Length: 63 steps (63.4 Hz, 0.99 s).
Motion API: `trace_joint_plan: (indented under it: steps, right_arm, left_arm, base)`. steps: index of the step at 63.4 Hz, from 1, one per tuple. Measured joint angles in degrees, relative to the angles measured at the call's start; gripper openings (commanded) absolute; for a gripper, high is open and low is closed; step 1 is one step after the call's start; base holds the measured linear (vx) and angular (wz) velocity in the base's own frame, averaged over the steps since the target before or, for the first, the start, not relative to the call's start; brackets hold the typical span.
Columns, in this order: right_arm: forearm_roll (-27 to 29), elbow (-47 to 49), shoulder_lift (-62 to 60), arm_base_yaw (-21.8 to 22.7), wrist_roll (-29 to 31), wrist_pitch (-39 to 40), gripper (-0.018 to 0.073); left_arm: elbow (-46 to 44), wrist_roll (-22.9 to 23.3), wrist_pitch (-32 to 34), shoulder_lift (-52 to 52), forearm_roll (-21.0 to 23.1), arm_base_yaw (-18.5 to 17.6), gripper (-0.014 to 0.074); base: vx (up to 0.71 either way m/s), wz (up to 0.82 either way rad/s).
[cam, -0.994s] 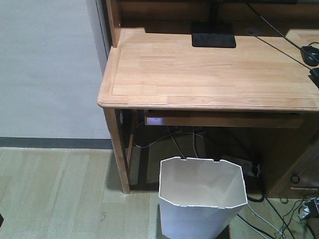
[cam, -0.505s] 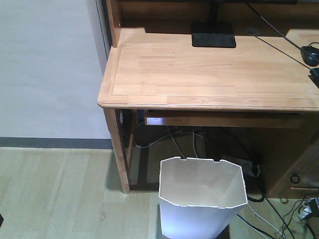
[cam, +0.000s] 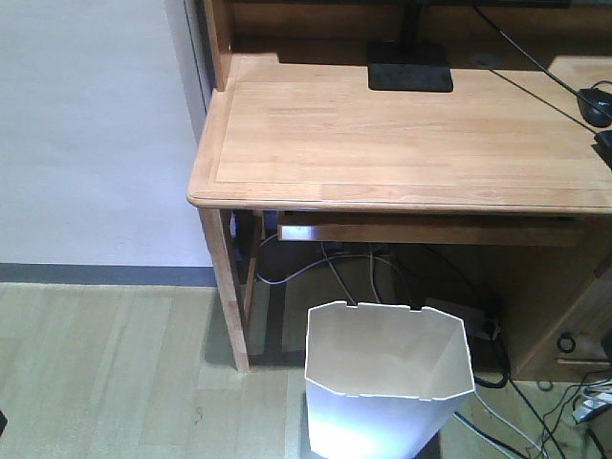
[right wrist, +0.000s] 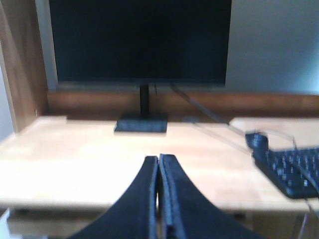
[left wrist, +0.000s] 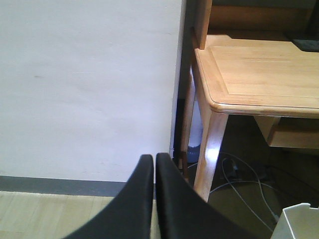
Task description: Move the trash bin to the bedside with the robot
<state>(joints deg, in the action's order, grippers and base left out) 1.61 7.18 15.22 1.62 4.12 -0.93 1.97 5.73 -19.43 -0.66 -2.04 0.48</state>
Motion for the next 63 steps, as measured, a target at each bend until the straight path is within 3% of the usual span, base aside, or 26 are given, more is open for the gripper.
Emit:
trace_joint_plan:
  steps: [21,39,51,63]
  right_arm:
    - [1.7,9.3,19.8,0.0,-0.1,-15.5,-0.0009]
    - [3.9,9.3,27.4,0.0,-0.3,-18.1,0.0015]
    - [4.4,9.3,28.9,0.0,-0.5,-18.3,0.0140]
    - [4.5,9.4,28.9,0.0,-0.5,-18.3,0.0368]
  left_arm:
    - [0.0,0.0,0.0,0.0,0.0,0.0,-0.0006]
    - [0.0,0.0,0.0,0.0,0.0,0.0,-0.0006]
    - [0.0,0.0,0.0,0.0,0.0,0.0,-0.0006]
    - [0.0,0.0,0.0,0.0,0.0,0.0,-0.0006]
  base:
    - [0.00,0.00]
    - [0.00,0.00]
    - [0.00,0.00]
    - [0.00,0.00]
